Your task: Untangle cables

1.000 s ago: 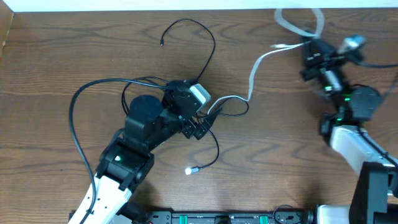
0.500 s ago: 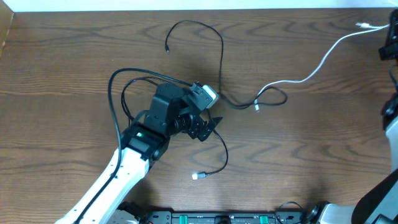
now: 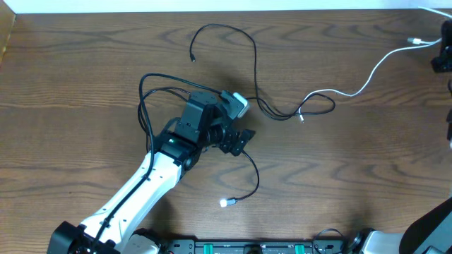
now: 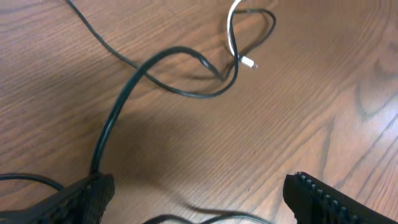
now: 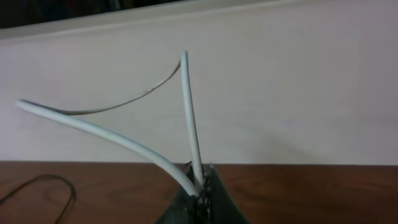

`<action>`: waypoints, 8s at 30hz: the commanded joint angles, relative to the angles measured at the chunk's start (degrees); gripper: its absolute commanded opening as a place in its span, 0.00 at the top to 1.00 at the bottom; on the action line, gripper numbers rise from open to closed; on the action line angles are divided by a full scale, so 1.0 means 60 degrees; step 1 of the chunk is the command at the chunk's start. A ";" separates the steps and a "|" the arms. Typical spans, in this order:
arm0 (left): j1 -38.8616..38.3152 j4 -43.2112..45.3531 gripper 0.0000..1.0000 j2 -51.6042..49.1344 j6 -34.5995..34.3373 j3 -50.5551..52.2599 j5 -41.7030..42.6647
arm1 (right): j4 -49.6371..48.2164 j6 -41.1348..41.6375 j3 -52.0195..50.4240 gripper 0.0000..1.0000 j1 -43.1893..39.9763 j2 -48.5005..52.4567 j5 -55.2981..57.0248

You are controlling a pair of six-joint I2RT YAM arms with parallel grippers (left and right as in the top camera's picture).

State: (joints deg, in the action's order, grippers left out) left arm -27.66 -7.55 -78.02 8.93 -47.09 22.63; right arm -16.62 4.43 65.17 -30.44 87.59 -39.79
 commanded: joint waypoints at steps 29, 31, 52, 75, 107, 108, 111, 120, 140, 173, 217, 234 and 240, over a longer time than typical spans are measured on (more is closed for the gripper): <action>-0.0015 0.0219 0.08 -0.0036 -0.1545 0.0007 0.0160 | -0.7187 -0.0539 0.0412 0.99 0.6331 0.4477 0.3512; -0.0015 0.0284 0.08 -0.0036 -0.1545 0.0007 0.0160 | -0.7187 -0.0528 0.0484 0.99 0.6528 0.4688 0.3504; -0.0011 0.0339 0.08 -0.0036 -0.1541 0.0007 0.0157 | -0.9533 0.2426 0.0506 0.99 0.9056 0.4870 0.3552; -0.0011 0.0339 0.08 -0.0036 -0.1541 0.0007 0.0157 | -1.2112 0.4634 0.1366 0.99 0.9890 0.4870 0.5610; -0.0011 0.0339 0.08 -0.0036 -0.1541 0.0007 0.0157 | -0.9763 0.0182 0.3643 0.99 0.8134 0.4849 0.5064; -0.0011 0.0339 0.08 -0.0036 -0.1541 0.0007 0.0157 | -0.9715 0.0189 0.3643 0.99 0.7934 0.4849 0.4925; -0.0011 0.0342 0.08 -0.0036 -0.1541 0.0007 0.0157 | -0.8910 0.0211 0.3643 0.99 0.7246 0.4838 0.4852; -0.0011 0.0339 0.08 -0.0036 -0.1541 0.0007 0.0157 | -0.5293 -0.1078 0.3643 0.99 0.5515 0.4838 0.5078; -0.0011 0.0339 0.08 -0.0036 -0.1541 0.0007 0.0157 | -0.0849 -0.1300 0.3643 0.99 0.0667 0.4841 0.5574; -0.0011 0.0342 0.08 -0.0036 -0.1541 0.0007 0.0157 | 0.0393 -0.2146 0.3639 0.91 -0.2776 0.4907 0.6182; -0.0011 0.0342 0.08 -0.0036 -0.1541 0.0007 0.0157 | 0.7369 -0.0182 0.3639 0.01 -0.2171 0.4830 -0.1865; -0.0011 0.0339 0.08 -0.0036 -0.1541 0.0007 0.0157 | 1.2061 0.0874 0.3512 0.01 0.0226 0.4830 0.6102; -0.0011 0.0339 0.08 -0.0036 -0.1541 0.0007 0.0157 | 1.1417 0.1880 0.3031 0.01 0.0645 0.4834 0.7005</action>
State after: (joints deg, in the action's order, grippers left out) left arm -27.66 -5.56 -78.04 -0.19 -47.09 22.85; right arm 53.08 10.90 84.82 -27.22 116.79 -4.89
